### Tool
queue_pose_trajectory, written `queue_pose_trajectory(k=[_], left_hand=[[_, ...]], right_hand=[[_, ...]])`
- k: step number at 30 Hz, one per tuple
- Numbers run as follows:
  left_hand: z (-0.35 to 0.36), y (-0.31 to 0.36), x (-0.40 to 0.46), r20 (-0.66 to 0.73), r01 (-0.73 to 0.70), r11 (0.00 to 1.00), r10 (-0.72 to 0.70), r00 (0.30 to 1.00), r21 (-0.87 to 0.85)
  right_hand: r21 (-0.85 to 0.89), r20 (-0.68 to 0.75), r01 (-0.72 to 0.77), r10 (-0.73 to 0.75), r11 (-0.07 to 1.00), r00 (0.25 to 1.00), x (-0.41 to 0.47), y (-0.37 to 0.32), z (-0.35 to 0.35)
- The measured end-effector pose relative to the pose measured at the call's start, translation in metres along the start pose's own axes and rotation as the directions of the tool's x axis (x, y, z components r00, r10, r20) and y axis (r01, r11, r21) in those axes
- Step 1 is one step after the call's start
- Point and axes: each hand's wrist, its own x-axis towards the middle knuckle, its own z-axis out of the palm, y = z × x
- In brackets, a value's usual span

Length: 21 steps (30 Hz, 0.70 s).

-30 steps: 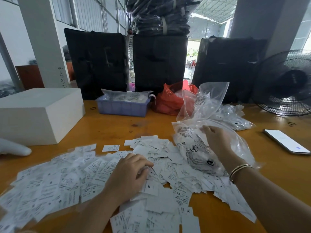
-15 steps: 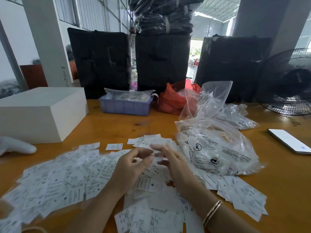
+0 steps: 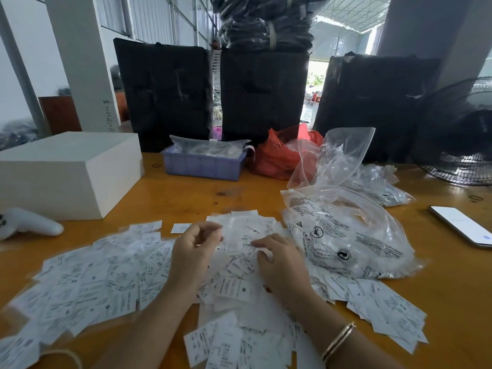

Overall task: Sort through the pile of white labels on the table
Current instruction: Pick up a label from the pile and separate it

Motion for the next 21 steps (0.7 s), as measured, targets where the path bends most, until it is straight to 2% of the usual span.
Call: queue_pose_trajectory(k=[8, 14, 16, 18, 21], left_hand=[[0.0007, 0.0004, 0.0011, -0.033, -0.006, 0.999, 0.004, 0.999, -0.052], [0.001, 0.0009, 0.0002, -0.004, 0.005, 0.997, -0.005, 1.0, -0.08], [0.0011, 0.002, -0.0005, -0.016, -0.008, 0.999, 0.007, 1.0, -0.04], [0.0014, 0.0027, -0.0009, -0.02, -0.019, 1.0, 0.019, 1.0, -0.009], [0.0019, 0.003, -0.0014, -0.003, -0.033, 0.999, 0.033, 0.999, 0.01]], right_hand=[[-0.226, 0.175, 0.199, -0.161, 0.954, 0.971, -0.0047, -0.0034, 0.0039], [-0.237, 0.055, 0.234, -0.227, 0.943, 0.972, -0.0049, -0.0023, -0.0023], [-0.136, -0.038, 0.194, -0.201, 0.972, 0.979, -0.0055, -0.0036, -0.0032], [0.047, -0.117, 0.106, -0.1, 0.993, 0.988, -0.0064, -0.0055, -0.0034], [0.37, -0.126, -0.034, 0.086, 0.929, 0.988, -0.007, -0.0064, -0.0058]])
